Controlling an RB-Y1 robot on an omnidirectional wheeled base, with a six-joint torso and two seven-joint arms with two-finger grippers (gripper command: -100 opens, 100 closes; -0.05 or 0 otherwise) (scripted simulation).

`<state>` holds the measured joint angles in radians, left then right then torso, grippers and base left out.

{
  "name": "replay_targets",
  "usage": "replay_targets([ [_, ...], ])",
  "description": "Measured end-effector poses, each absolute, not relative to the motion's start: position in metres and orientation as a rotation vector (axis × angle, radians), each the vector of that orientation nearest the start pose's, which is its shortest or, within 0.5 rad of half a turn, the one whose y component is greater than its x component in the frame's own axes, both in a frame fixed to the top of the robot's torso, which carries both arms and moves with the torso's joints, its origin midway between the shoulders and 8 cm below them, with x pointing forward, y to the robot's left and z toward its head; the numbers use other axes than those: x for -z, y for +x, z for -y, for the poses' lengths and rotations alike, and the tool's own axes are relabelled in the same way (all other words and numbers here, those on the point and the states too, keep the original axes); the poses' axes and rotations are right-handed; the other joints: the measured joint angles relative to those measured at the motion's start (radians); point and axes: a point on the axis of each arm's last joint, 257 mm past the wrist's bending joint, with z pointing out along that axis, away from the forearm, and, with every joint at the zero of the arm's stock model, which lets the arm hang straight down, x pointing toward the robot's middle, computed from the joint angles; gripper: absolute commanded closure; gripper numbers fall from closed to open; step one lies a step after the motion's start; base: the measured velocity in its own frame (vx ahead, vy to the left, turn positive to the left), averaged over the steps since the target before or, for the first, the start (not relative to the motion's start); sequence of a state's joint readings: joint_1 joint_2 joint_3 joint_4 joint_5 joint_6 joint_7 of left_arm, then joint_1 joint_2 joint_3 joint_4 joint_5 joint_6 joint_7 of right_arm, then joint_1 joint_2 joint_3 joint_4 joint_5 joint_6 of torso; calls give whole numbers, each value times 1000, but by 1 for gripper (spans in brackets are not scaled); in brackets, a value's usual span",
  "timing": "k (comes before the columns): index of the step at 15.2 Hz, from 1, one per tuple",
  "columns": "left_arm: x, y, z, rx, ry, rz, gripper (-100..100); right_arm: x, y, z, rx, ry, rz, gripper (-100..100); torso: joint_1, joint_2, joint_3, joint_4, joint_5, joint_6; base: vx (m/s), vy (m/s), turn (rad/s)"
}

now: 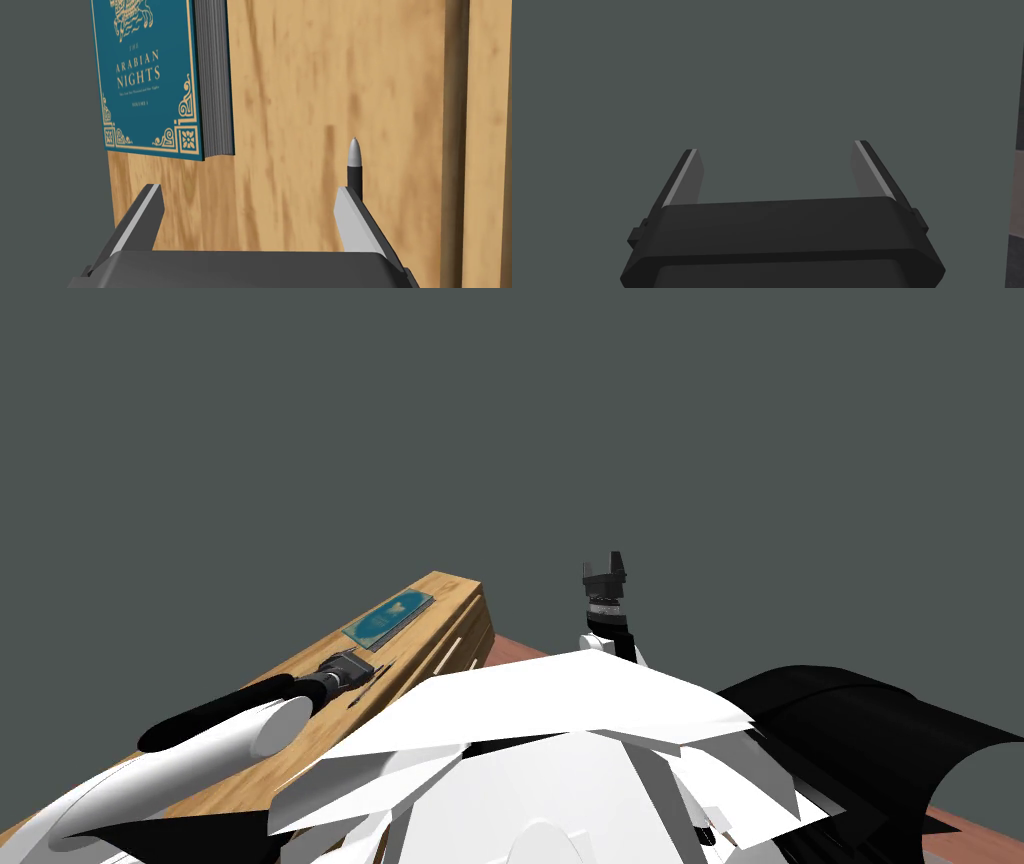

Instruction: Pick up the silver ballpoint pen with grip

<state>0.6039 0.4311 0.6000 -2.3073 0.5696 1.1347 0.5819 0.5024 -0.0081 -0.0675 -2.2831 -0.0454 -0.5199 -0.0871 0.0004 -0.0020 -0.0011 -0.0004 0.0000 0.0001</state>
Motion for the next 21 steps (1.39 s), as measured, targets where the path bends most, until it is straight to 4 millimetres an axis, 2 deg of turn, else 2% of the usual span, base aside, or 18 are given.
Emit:
replay_targets([
  [11, 269, 209, -523, 525, -2523, -748, -100, -31, 334, 305, -1349, 683, -548, 0, 0, 1, 0, 0, 0, 0, 18, 13, -89],
  [21, 283, 156, -521, 365, -2721, -626, -100, -31, 334, 305, -1348, 683, -548, 0, 0, 0, 0, 0, 0, 0, 21, 20, -98],
])
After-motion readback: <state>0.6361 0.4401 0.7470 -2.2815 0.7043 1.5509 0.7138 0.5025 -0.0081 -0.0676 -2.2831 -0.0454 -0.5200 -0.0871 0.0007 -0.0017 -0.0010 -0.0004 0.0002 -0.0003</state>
